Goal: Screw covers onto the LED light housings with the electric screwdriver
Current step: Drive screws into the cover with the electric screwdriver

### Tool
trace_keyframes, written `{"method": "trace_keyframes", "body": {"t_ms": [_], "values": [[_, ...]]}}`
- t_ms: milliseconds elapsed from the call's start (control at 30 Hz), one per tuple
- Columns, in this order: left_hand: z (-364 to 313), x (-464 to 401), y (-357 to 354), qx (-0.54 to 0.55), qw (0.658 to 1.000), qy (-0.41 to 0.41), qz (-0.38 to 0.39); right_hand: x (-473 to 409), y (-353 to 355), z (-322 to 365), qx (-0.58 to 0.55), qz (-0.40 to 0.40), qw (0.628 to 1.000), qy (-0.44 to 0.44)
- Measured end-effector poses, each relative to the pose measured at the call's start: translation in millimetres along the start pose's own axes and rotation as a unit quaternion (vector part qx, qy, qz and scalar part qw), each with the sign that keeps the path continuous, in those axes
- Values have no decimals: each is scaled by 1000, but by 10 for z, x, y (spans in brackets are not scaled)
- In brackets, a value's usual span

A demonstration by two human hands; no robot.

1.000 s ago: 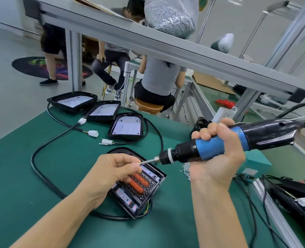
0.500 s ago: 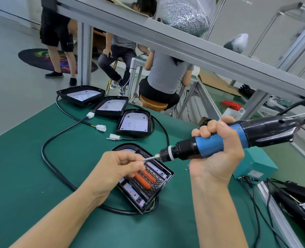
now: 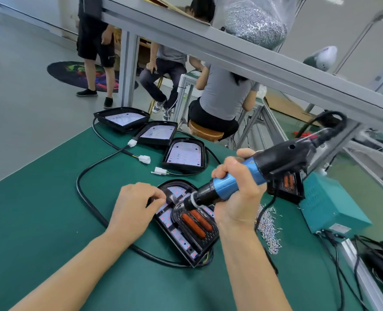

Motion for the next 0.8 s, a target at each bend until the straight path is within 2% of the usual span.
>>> {"method": "trace_keyframes", "body": {"t_ms": [133,600,800], "values": [[57,58,-15,-70,997,-37,19,6,-115,-175,37,8,999,-8],[59,37,-11,-144,985,-77,55,-12,-217,-364,92,18,996,-7],[79,-14,-47,-181,978,-55,90,4,-201,-336,82,15,996,-15]]}}
Point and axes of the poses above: each hand's wrist, its own x-axis away from the middle knuckle, its own y-axis out of the back of the hand, z = x × y, the point moved 1 cm from there along -x, towards the middle knuckle, and after that the axes turned 12 degrees about -y, right-handed, at the moved point
